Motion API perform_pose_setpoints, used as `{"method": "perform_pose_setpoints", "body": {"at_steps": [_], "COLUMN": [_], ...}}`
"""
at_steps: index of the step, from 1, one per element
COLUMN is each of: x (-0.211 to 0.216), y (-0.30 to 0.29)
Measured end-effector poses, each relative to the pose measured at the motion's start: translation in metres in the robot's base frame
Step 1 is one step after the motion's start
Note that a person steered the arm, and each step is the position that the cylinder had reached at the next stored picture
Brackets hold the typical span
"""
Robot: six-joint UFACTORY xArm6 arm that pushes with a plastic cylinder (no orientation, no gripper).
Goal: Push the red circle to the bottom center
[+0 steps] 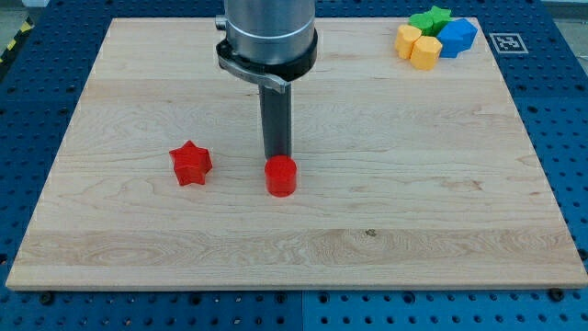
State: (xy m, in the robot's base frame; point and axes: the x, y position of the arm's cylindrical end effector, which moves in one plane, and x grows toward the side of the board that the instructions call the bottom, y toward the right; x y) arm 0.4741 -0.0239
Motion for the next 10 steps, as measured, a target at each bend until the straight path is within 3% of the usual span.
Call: {"method": "perform_pose_setpoints", "body": {"at_steps": [5, 10], "x": [0.061, 0.082], "y": [-0.037, 0.049]}}
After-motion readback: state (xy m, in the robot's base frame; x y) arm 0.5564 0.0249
